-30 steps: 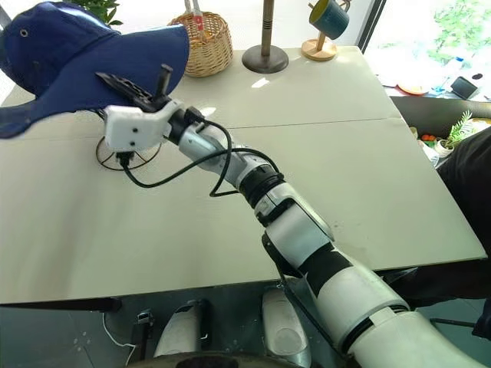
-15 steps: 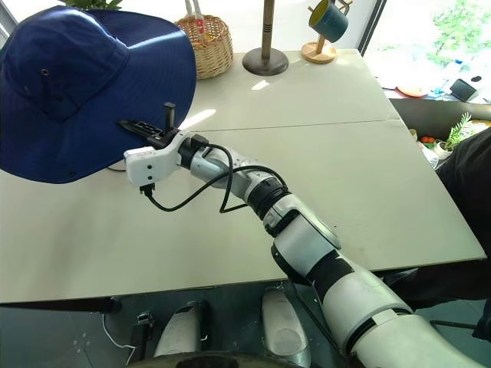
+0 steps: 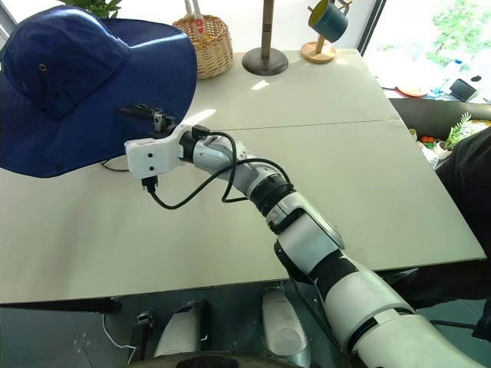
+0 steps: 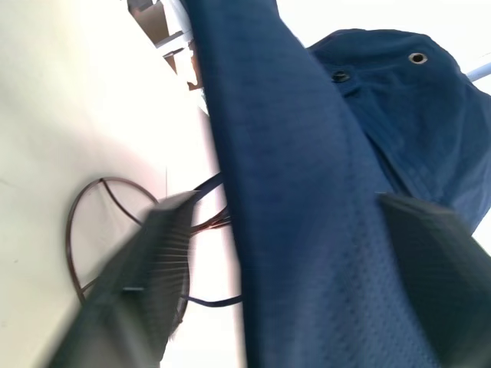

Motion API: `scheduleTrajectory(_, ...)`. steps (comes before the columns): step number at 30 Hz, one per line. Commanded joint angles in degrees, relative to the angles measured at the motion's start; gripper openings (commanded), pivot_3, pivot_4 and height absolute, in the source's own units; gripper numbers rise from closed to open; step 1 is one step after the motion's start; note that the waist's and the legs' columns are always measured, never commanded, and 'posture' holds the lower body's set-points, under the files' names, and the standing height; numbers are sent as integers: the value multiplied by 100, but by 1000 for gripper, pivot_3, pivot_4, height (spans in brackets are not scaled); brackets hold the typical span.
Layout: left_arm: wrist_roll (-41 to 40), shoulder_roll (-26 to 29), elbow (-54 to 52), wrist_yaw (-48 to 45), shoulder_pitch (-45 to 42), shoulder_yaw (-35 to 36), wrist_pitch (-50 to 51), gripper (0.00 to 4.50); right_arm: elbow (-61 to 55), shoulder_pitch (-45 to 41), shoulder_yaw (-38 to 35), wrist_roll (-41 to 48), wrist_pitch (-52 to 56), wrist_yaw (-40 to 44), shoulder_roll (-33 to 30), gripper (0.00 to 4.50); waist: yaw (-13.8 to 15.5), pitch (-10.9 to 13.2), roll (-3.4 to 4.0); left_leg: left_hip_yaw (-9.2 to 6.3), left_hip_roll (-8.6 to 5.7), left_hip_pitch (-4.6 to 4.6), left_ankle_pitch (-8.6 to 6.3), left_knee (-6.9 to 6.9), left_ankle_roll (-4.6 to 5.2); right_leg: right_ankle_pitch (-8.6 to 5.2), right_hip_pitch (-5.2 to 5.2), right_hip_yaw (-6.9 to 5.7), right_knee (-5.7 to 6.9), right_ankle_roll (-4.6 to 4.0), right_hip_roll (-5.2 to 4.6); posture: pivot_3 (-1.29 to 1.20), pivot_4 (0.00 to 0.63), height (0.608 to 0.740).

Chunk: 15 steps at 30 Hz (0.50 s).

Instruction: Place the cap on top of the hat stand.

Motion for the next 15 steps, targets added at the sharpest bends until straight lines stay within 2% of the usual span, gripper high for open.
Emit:
scheduleTrajectory(1, 94, 97, 35, -96, -42, 16, -47, 4500, -454, 25, -20, 99, 52, 298, -140, 4477, 0, 0, 0, 0, 0, 0, 0, 0, 0, 0, 0, 0, 0, 0, 0, 0, 150, 740)
scheduleTrajectory(8, 344, 210, 166, -232, -163, -132, -34, 4500, -1286, 463, -143, 415, 9, 1158, -861, 4477, 23, -1, -2, 1, -1, 1, 0, 0, 0, -1, 2, 0, -2, -1, -1, 0, 150, 740)
scheduleTrajectory(14, 810, 293, 260, -421, -265, -328, -94, 4500, -2622, 902, -686, 1654, 787, 2484, -1669, 4477, 27, -1, -1, 2, 0, 1, 0, -3, 0, -1, 1, 1, -3, 1, 0, 0, 150, 740)
scheduleTrajectory(15, 857, 321, 296, -477, -278, -316, -79, 4500, -2997, 1030, -867, 2148, 1301, 2952, -1895, 4477, 30, -1, -2, 3, 0, 1, 0, -4, 0, -1, 2, 1, -4, 1, 0, 0, 150, 740)
